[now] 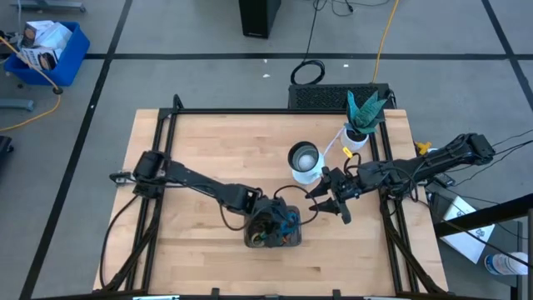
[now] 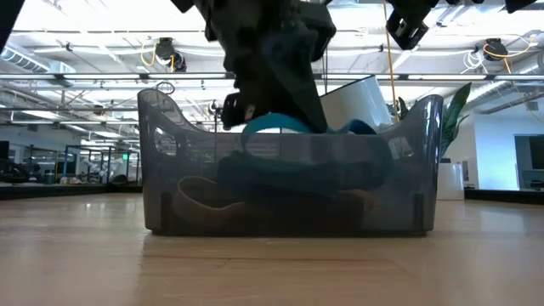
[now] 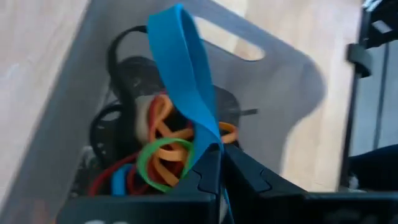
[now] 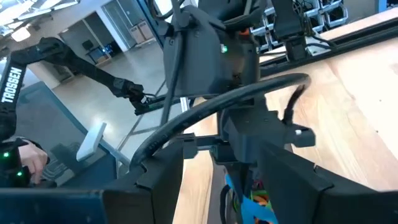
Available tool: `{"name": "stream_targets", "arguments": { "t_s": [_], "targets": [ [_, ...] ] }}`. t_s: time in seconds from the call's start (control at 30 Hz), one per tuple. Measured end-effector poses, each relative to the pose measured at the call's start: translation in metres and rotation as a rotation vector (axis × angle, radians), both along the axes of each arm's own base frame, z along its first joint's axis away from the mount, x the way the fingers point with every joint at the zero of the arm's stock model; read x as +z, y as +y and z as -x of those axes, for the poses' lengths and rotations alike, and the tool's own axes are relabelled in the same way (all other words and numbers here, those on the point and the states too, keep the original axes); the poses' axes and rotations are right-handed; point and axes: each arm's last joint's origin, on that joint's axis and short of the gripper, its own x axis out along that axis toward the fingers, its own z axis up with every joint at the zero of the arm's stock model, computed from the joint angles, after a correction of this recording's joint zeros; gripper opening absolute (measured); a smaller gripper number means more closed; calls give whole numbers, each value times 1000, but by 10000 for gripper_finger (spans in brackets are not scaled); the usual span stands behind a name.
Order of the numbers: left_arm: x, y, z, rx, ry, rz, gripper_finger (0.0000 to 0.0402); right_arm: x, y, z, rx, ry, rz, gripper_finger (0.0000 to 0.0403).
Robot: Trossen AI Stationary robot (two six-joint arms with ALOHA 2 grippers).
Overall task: Pick and place rubber bands into bin
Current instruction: Put the large blue rubber band into the black bin, then return to Home Position
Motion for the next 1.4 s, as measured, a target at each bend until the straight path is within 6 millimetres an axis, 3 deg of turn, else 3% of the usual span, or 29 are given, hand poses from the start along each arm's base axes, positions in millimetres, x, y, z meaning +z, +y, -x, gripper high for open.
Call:
{"name": "stream_targets", "arguments": {
  "t_s": [0.33,0.7,1.2,1.4],
  "targets": [
    [-6,5,-1,-18,11,-61,24,-3,0,1,1,29,8,196],
    [-7,3,2,-37,69,36,30,-3,0,1,-1,30,8,196],
    [-7,6,2,-41,69,28,154,-3,0,1,-4,29,8,196],
    [17,12,9,-48,26,2,174,-1,0,0,-3,15,4,196]
  ]
}}
